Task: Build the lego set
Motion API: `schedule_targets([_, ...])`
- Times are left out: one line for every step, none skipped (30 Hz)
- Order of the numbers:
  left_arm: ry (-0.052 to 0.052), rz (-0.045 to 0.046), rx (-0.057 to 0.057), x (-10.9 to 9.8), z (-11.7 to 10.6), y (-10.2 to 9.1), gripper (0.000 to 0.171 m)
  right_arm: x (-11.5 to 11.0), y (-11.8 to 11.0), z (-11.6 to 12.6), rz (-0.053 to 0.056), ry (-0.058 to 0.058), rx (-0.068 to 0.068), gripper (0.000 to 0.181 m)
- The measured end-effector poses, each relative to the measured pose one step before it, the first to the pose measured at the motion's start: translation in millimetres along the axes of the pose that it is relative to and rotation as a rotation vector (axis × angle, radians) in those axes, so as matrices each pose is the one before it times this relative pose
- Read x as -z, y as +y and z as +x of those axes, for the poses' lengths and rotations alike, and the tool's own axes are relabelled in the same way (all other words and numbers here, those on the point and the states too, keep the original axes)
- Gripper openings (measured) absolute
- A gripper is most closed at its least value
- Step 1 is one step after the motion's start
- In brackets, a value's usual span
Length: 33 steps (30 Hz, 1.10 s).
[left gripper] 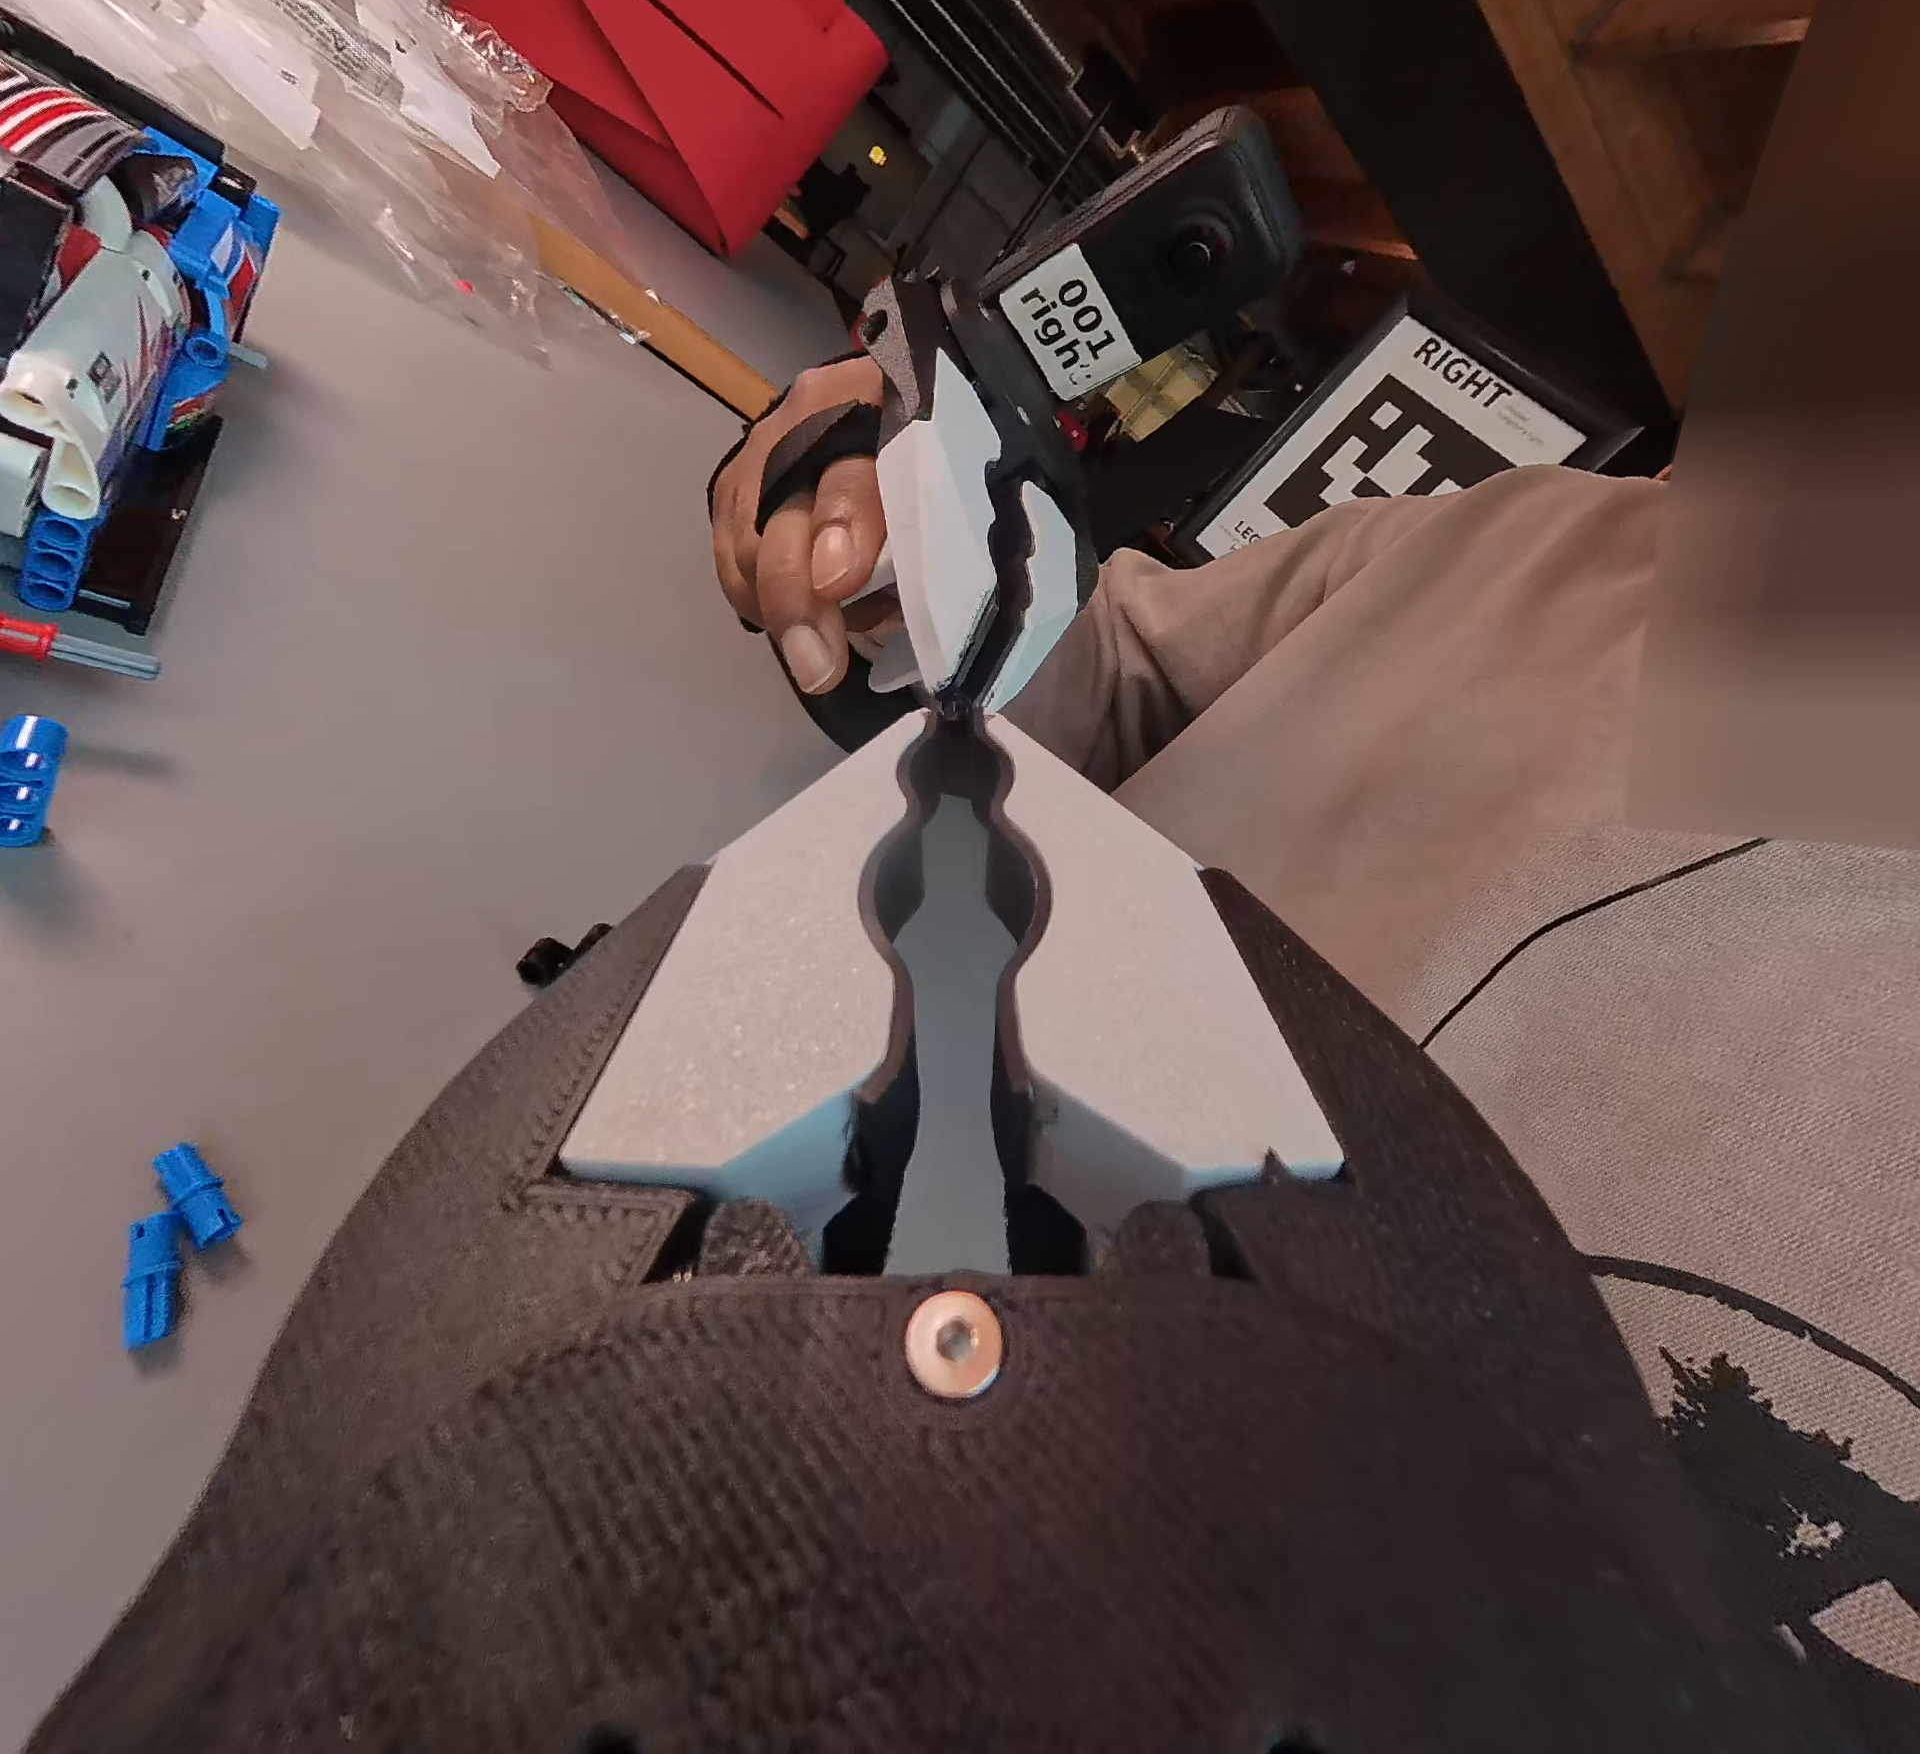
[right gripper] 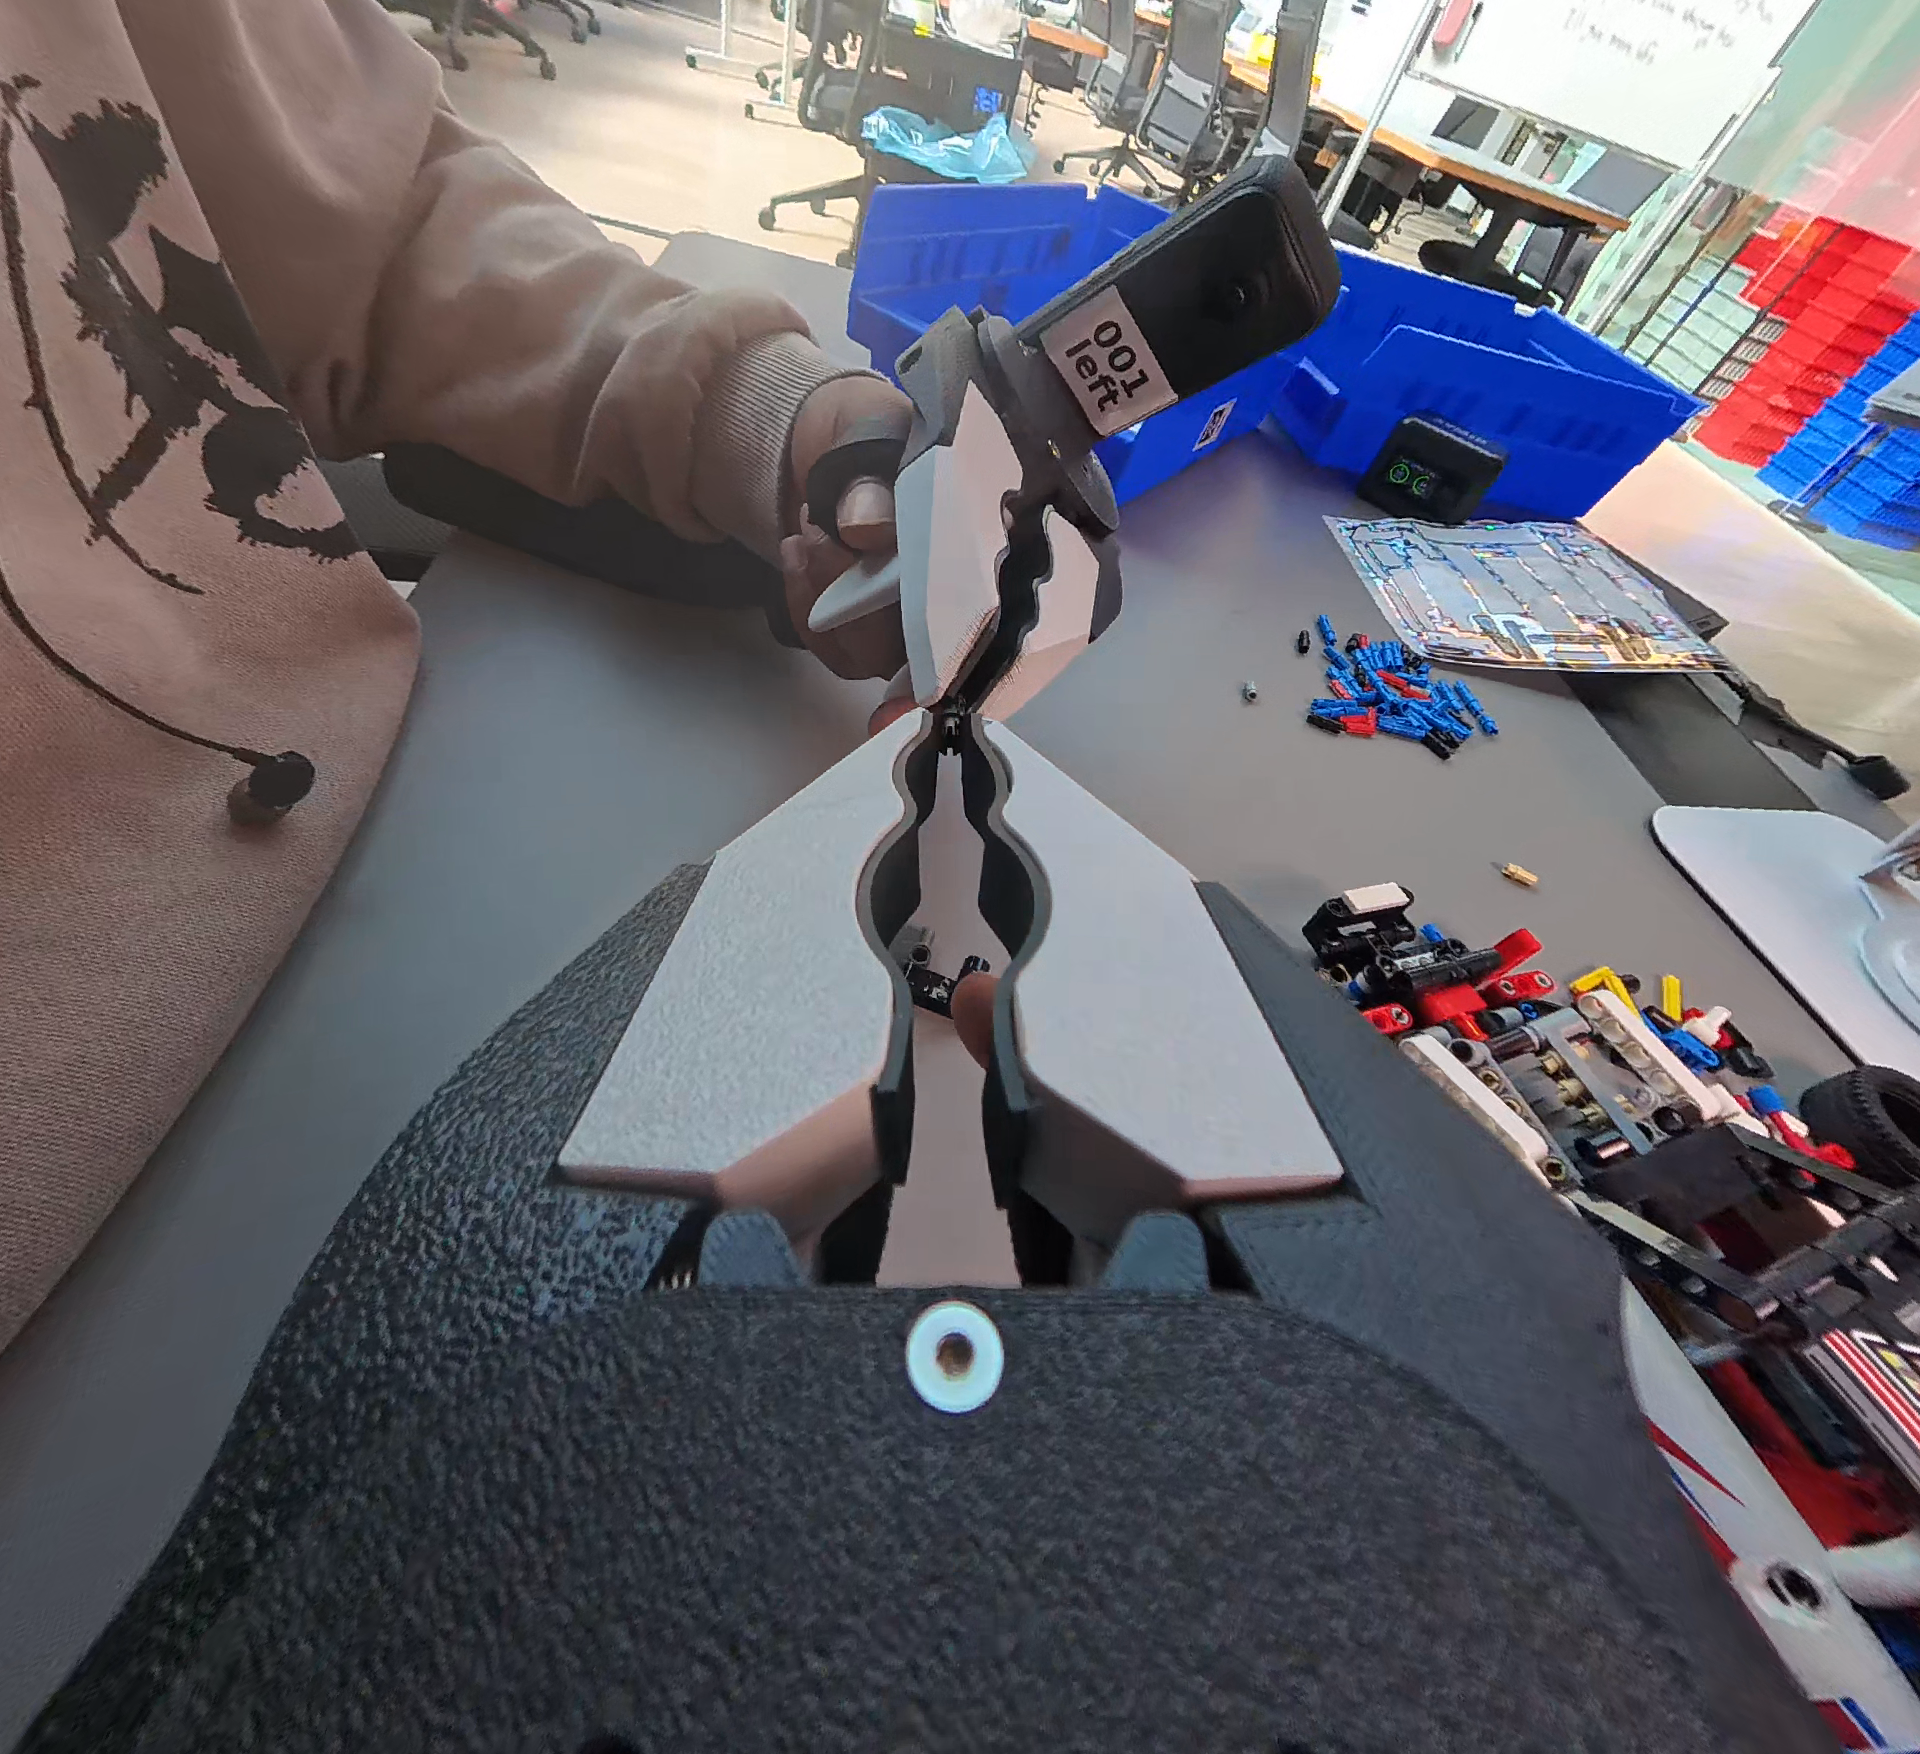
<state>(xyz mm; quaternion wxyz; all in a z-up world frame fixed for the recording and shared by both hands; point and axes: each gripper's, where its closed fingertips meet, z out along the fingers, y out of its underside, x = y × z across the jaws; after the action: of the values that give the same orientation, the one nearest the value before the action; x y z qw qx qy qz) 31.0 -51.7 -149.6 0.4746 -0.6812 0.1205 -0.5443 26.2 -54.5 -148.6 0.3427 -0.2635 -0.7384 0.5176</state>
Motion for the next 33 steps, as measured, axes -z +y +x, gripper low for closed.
schedule_targets([0.0118, 0.00831, 0.0090, 0.01, 1.08, -0.76, 0.002, 0.26, -1.08, -0.35, 0.0080, 0.0020, 0.0063, 0.002])
schedule_targets([0.0113, 0.00419, 0.0123, -0.19, 0.95, -0.28, 0.002, 0.22, -1.19, -0.28, 0.0089, 0.0040, 0.0075, 0.002])
schedule_targets([0.0102, 0.00638, 0.0089, -0.18, 0.82, -0.51, 0.002, 0.26, -0.61, -0.45, 0.0028, 0.0013, 0.0082, 0.002])
schedule_targets([0.0095, 0.01098, 0.0079, -0.20, 1.05, -1.39, 0.002, 0.33, -1.31, 0.10, 0.0066, 0.0055, 0.0085, 0.002])
schedule_targets([0.0108, 0.00750, 0.0079, -0.19, 1.36, -1.04, 0.002, 0.42, -1.93, 0.48, 0.0105, 0.0066, 0.0075, 0.002])
schedule_targets([0.0048, 0.00263, 0.0039, -0.31, 0.61, -0.38, 0.002, 0.34, -1.59, -0.18, 0.0096, 0.0021, 0.0049, 0.002])
schedule_targets([-0.0001, 0.00350, -0.0006, 0.08, 0.08, -0.41, 0.002, 0.20, -0.56, 0.10, 0.0029, 0.0037, 0.0052, 0.002])
schedule_targets([0.0003, 0.00016, -0.0005, -0.10, 0.03, 0.02, 0.002, 0.05, -0.25, 0.26, 0.0024, 0.0045, 0.0072, 0.002])
schedule_targets([0.0023, 0.00178, 0.0007, 0.10, 0.38, -0.28, 0.002, -0.02, -0.60, -0.03, 0.0044, 0.0031, 0.0045, 0.002])
schedule_targets([0.0033, 0.00418, 0.0019, -0.01, 0.38, -0.56, 0.002, -0.16, -0.48, 0.12, 0.0039, 0.0029, 0.0034, 0.002])
schedule_targets([0.0009, -0.00038, 0.0012, -0.10, 0.10, 0.12, 0.002, -0.12, -0.15, 0.22, 0.0013, 0.0038, 0.0032, 0.003])
schedule_targets([0.0006, -0.00366, -0.0021, -0.39, 0.08, 0.75, 0.002, -0.09, -0.09, 0.01, 0.0009, 0.0022, 0.0034, 0.004])
schedule_targets([0.0037, 0.00257, 0.0002, -0.22, 0.64, -0.27, 0.002, 0.03, -0.27, -0.03, 0.0013, 0.0009, 0.0025, 0.005])
schedule_targets([0.0021, 0.00135, 0.0012, -0.14, 0.30, -0.24, 0.002, 0.12, -0.27, 0.22, 0.0018, 0.0022, 0.0013, 0.005])
schedule_targets([0.0016, -0.00011, -0.0012, -0.13, 0.33, 0.08, 0.002, 0.16, -0.14, 0.02, 0.0002, -0.0001, 0.0017, 0.005])
schedule_targets([0.0013, 0.00028, -0.0001, -0.11, 0.20, 0.00, 0.002, 0.09, -0.12, -0.31, -0.0004, -0.0014, 0.0017, 0.005])
schedule_targets([0.0026, 0.00180, 0.0011, -0.03, 0.35, -0.22, 0.002, 0.00, -0.01, -0.08, -0.0004, 0.0000, 0.0019, 0.005])
schedule_targets([0.0049, 0.00302, 0.0016, -0.04, 0.74, -0.51, 0.002, -0.04, 0.17, -0.31, -0.0004, -0.0012, 0.0018, 0.005])
schedule_targets([0.0006, 0.00066, 0.0002, -0.05, 0.10, -0.09, 0.002, -0.07, 0.15, -0.38, -0.0009, -0.0019, 0.0008, 0.005])
schedule_targets([0.0002, -0.00096, -0.0007, -0.03, 0.08, 0.10, 0.002, -0.15, -0.13, -0.18, 0.0005, -0.0005, 0.0004, 0.005])
schedule_targets([0.0022, 0.00067, 0.0008, -0.25, 0.29, 0.01, 0.002, -0.11, -0.15, -0.53, 0.0003, -0.0022, 0.0009, 0.005])
schedule_targets([-0.0002, -0.00159, 0.0005, -0.20, 0.02, 0.29, 0.002, -0.15, -0.05, -0.33, -0.0004, -0.0011, 0.0008, 0.005])
schedule_targets([-0.0005, -0.00087, -0.0018, -0.20, -0.11, 0.25, 0.002, -0.09, -0.28, 0.08, 0.0011, 0.0021, 0.0017, 0.003])
schedule_targets([0.0007, -0.00004, 0.0008, -0.05, 0.09, -0.05, 0.002, 0.00, -0.01, -0.16, -0.0005, -0.0004, 0.0014, 0.003])
schedule_targets([0.0005, 0.00074, 0.0007, 0.05, 0.02, -0.07, 0.002, 0.03, 0.11, -0.03, -0.0014, -0.0008, 0.0000, 0.003])
schedule_targets([0.0012, -0.00002, 0.0016, -0.07, 0.01, 0.04, 0.002, 0.03, 0.02, 0.05, -0.0021, -0.0010, -0.0005, 0.003])
schedule_targets([0.0018, -0.00017, 0.0022, -0.04, 0.07, 0.14, 0.002, 0.01, 0.13, -0.14, -0.0028, -0.0024, -0.0011, 0.002])
schedule_targets([0.0009, -0.00221, 0.0026, -0.24, -0.15, 0.51, 0.002, -0.09, 0.21, -0.24, -0.0046, -0.0049, -0.0053, 0.002])
schedule_targets([-0.0028, -0.00091, 0.0033, -0.17, -0.61, 0.18, 0.002, 0.16, 0.49, -0.24, -0.0066, -0.0063, -0.0068, 0.002])
schedule_targets([-0.0144, -0.00637, -0.0045, -0.10, -1.86, 0.60, 0.002, 0.26, 1.01, 0.25, -0.0072, -0.0036, -0.0057, 0.002])
schedule_targets([-0.0353, -0.01449, -0.0259, 0.41, -3.65, 1.06, 0.003, -0.02, 2.52, 0.64, -0.0150, -0.0025, -0.0050, 0.002])
schedule_targets([-0.0554, -0.02234, -0.0478, 1.23, -5.75, 1.85, 0.007, 0.38, 3.56, 1.14, -0.0185, -0.0001, -0.0027, 0.002])
schedule_targets([-0.0684, -0.03713, -0.0603, 1.94, -7.50, 3.65, 0.013, 1.44, 2.25, 2.99, -0.0081, 0.0070, -0.0079, 0.002])
